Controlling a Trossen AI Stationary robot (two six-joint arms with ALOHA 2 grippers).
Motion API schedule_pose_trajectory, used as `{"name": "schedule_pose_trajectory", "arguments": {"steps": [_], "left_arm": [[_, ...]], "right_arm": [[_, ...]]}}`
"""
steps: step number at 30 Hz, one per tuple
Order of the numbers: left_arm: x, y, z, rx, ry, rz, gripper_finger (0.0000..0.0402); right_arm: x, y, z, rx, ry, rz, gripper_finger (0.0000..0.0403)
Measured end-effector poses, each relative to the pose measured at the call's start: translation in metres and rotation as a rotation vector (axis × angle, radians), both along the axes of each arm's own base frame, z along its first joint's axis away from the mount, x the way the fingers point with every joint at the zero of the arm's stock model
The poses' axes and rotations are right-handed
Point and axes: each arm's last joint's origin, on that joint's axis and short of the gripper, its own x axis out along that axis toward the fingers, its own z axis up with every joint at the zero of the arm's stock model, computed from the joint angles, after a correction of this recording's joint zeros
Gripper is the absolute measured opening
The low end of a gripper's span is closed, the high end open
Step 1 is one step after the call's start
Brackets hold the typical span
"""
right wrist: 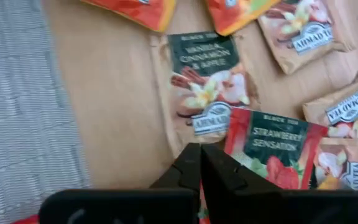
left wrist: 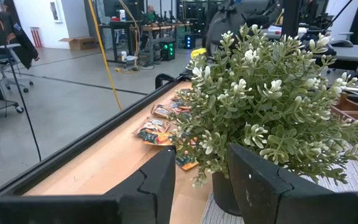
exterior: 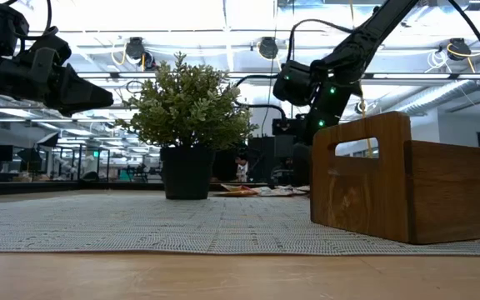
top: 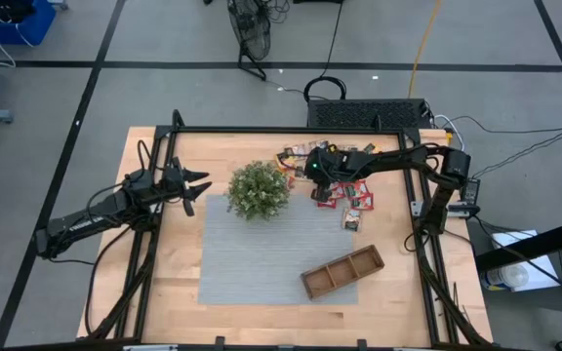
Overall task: Pick & Place Tea
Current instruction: Put the strawberry tea sachet into the brown organizer
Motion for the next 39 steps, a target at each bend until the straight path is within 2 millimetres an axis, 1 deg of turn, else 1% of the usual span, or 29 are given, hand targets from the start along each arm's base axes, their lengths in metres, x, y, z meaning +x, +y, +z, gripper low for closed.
{"name": "schedule_pose_trajectory", "arguments": {"steps": [3, 8, 10, 11, 13, 15, 18, 20, 22, 25, 28, 30, 32, 39], "left_arm": [[0.000, 0.000, 0.000, 0.000, 0.000, 0.000, 0.0148], [0.000, 0.000, 0.000, 0.000, 0.000, -0.001, 0.0147], [0.000, 0.000, 0.000, 0.000, 0.000, 0.000, 0.0147], [0.000, 0.000, 0.000, 0.000, 0.001, 0.000, 0.0147], [0.000, 0.000, 0.000, 0.000, 0.000, 0.000, 0.0147], [0.000, 0.000, 0.000, 0.000, 0.000, 0.000, 0.0147], [0.000, 0.000, 0.000, 0.000, 0.000, 0.000, 0.0147], [0.000, 0.000, 0.000, 0.000, 0.000, 0.000, 0.0147], [0.000, 0.000, 0.000, 0.000, 0.000, 0.000, 0.0147], [0.000, 0.000, 0.000, 0.000, 0.000, 0.000, 0.0147], [0.000, 0.000, 0.000, 0.000, 0.000, 0.000, 0.0148], [0.000, 0.000, 0.000, 0.000, 0.000, 0.000, 0.0147], [0.000, 0.000, 0.000, 0.000, 0.000, -0.001, 0.0147], [0.000, 0.000, 0.000, 0.000, 0.000, 0.000, 0.0147]], "right_arm": [[0.002, 0.006, 0.003, -0.047, 0.007, 0.007, 0.0000], [0.000, 0.009, 0.016, -0.227, 0.048, -0.037, 0.0004], [-0.003, 0.006, 0.024, -0.237, 0.034, -0.035, 0.0016], [-0.005, 0.004, 0.027, -0.212, 0.015, -0.027, 0.0025], [-0.010, -0.004, 0.034, -0.133, -0.043, -0.046, 0.0052], [-0.016, -0.015, 0.037, -0.046, -0.097, -0.084, 0.0086], [-0.027, -0.033, 0.036, 0.052, -0.126, -0.165, 0.0147], [-0.032, -0.041, 0.031, 0.087, -0.123, -0.209, 0.0188], [-0.035, -0.045, 0.025, 0.107, -0.087, -0.232, 0.0228], [-0.034, -0.046, 0.017, 0.120, -0.057, -0.236, 0.0278], [-0.033, -0.047, 0.011, 0.128, -0.042, -0.234, 0.0309], [-0.033, -0.047, 0.006, 0.134, -0.027, -0.234, 0.0319], [-0.032, -0.048, 0.004, 0.135, -0.023, -0.235, 0.0320], [-0.029, -0.049, -0.009, 0.140, 0.003, -0.228, 0.0302]]}}
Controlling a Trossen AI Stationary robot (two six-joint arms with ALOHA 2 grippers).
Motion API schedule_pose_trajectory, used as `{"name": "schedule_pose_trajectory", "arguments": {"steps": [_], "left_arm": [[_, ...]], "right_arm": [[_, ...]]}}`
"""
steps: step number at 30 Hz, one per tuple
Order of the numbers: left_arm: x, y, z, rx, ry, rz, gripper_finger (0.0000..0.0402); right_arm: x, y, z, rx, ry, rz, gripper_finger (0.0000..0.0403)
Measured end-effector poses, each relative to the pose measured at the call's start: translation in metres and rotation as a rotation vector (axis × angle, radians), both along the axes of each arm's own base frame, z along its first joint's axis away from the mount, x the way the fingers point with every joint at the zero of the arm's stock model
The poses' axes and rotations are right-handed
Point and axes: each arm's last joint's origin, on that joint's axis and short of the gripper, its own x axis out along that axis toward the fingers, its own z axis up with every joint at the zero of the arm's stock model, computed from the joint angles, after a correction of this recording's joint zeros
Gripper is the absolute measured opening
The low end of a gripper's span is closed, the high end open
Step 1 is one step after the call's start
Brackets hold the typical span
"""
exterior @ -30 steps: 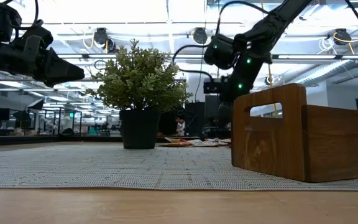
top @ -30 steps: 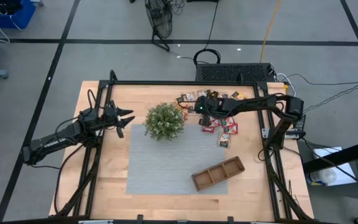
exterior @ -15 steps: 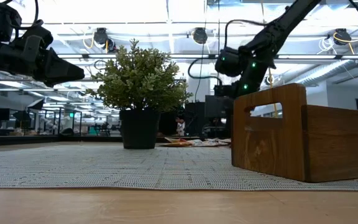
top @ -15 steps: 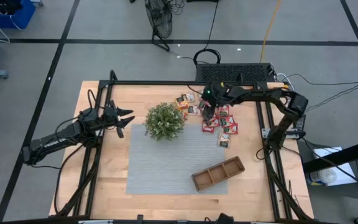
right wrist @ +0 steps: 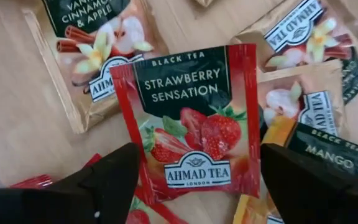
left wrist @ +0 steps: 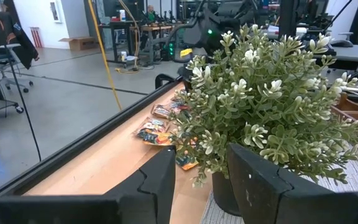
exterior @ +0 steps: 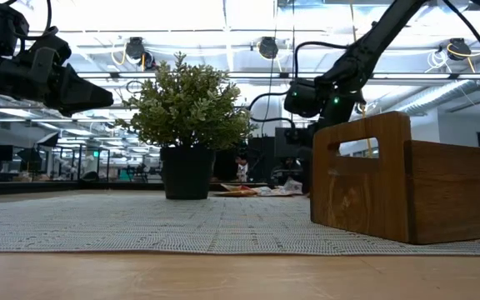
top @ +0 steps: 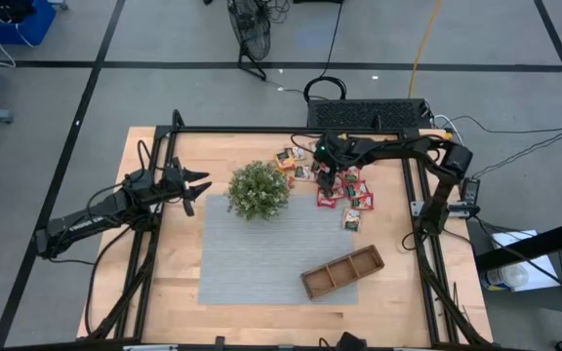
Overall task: Pick & Place Tea
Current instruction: Put the strawberry tea sachet into the brown organizer
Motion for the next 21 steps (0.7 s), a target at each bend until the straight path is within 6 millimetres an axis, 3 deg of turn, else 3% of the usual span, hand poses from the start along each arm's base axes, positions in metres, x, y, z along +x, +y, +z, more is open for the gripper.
{"name": "schedule_pose_trajectory", "arguments": {"steps": [11, 21], "left_arm": [[0.0000, 0.0000, 0.0000, 0.000, 0.000, 0.000, 0.0147], [0.0000, 0.0000, 0.0000, 0.000, 0.000, 0.000, 0.0147]], "right_arm": [[0.0005, 0.0001, -0.0030, 0.008, 0.010, -0.002, 0.0246], [0.0000, 0.0004, -0.0035, 0.010, 0.015, -0.003, 0.0151]]}}
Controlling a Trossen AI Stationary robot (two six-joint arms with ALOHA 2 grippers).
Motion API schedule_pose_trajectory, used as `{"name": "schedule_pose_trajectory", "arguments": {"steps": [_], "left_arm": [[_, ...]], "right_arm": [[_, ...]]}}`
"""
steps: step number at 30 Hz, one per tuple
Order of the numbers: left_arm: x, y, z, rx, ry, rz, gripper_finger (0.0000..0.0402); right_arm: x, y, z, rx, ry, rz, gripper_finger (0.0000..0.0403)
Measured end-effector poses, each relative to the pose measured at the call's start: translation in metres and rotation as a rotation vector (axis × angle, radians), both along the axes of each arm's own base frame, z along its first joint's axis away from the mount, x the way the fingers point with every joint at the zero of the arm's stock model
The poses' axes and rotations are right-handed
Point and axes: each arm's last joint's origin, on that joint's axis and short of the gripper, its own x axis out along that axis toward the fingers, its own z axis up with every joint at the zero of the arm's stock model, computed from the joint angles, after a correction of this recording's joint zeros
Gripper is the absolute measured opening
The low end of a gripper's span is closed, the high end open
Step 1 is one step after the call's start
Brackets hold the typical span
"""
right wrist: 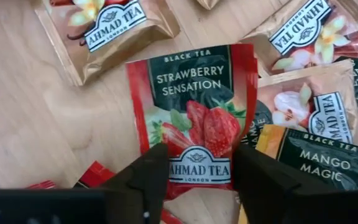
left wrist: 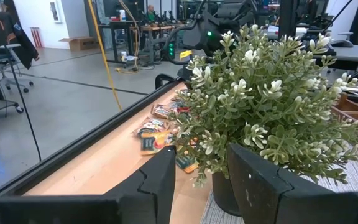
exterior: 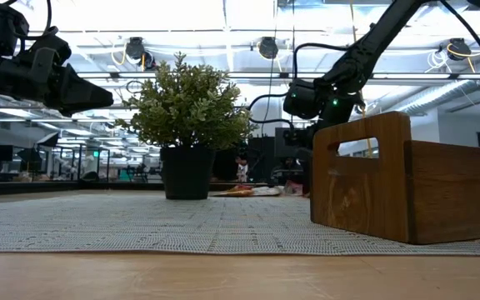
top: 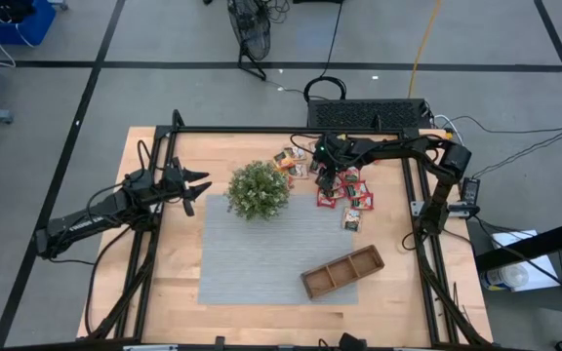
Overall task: Pick & Place Tea
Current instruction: Put the strawberry tea sachet into the brown organizer
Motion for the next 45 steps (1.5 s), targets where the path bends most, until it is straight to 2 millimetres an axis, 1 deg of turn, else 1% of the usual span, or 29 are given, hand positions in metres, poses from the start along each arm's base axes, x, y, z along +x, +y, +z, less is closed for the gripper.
{"name": "schedule_pose_trajectory", "arguments": {"steps": [6, 14, 19, 25, 30, 37, 42, 45], "left_arm": [[0.000, 0.000, 0.000, 0.000, 0.000, 0.000, 0.0148], [0.000, 0.000, 0.000, 0.000, 0.000, 0.000, 0.0147], [0.000, 0.000, 0.000, 0.000, 0.000, 0.000, 0.0147], [0.000, 0.000, 0.000, 0.000, 0.000, 0.000, 0.0147], [0.000, 0.000, 0.000, 0.000, 0.000, 0.000, 0.0147], [0.000, 0.000, 0.000, 0.000, 0.000, 0.001, 0.0147], [0.000, 0.000, 0.000, 0.000, 0.000, 0.001, 0.0147], [0.000, 0.000, 0.000, 0.000, 0.000, 0.001, 0.0147]], "right_arm": [[0.000, 0.000, 0.000, 0.000, 0.000, 0.000, 0.0091], [0.001, -0.001, 0.001, -0.007, -0.012, 0.000, 0.0035], [0.001, 0.005, 0.008, -0.015, -0.022, 0.015, 0.0023], [0.004, 0.020, 0.038, -0.057, -0.107, 0.051, 0.0023], [-0.001, 0.047, 0.066, -0.036, -0.149, 0.057, 0.0022], [-0.015, 0.103, 0.099, 0.003, -0.179, 0.084, 0.0021], [-0.038, 0.146, 0.109, 0.033, -0.210, 0.048, 0.0022], [-0.057, 0.172, 0.107, 0.062, -0.243, 0.004, 0.0021]]}}
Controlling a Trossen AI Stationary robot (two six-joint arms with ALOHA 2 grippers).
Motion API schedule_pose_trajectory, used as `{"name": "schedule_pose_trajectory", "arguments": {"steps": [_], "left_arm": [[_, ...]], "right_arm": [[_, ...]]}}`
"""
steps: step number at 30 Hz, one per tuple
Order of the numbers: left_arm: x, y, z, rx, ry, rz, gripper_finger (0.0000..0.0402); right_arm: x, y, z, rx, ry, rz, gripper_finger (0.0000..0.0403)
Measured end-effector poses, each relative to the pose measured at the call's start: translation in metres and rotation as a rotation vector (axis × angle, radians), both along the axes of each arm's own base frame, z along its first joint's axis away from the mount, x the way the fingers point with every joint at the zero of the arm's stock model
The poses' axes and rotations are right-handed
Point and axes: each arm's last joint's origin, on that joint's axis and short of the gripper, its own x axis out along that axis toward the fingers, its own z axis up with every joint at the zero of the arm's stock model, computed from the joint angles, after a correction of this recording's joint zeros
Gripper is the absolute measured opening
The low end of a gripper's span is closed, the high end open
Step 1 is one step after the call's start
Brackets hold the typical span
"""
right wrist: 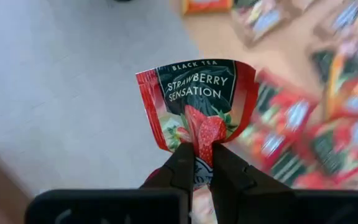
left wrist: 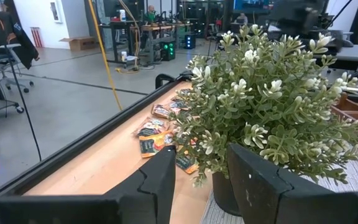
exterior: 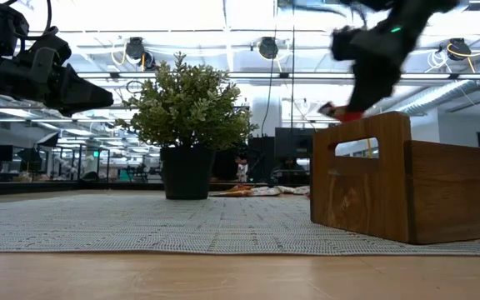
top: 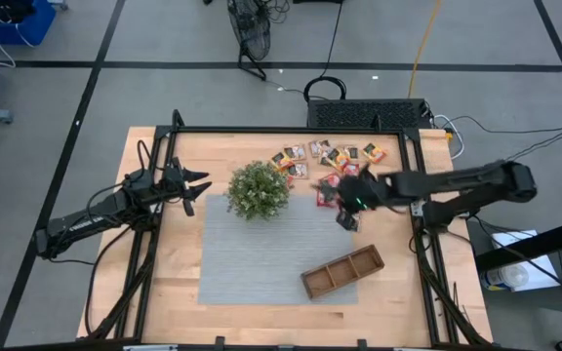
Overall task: Pick & Place Tea
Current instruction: Put the strawberry tea sachet into the brown organizer
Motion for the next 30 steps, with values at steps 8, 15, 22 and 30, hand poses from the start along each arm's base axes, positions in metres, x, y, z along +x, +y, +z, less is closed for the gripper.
{"name": "schedule_pose_trajectory", "arguments": {"steps": [8, 15, 22, 30], "left_arm": [[0.000, 0.000, 0.000, 0.000, 0.001, 0.000, 0.0147], [0.000, 0.000, 0.000, 0.000, 0.000, 0.000, 0.0147], [0.000, 0.000, 0.000, 0.000, 0.000, 0.000, 0.0147], [0.000, 0.000, 0.000, 0.000, 0.000, 0.000, 0.0147]], "right_arm": [[-0.043, 0.060, -0.021, 0.120, -0.069, -0.053, 0.0021], [-0.065, 0.098, -0.030, 0.206, -0.085, -0.035, 0.0021], [-0.080, 0.125, -0.034, 0.194, -0.150, -0.036, 0.0020], [-0.079, 0.149, -0.055, 0.157, -0.124, -0.002, 0.0020]]}}
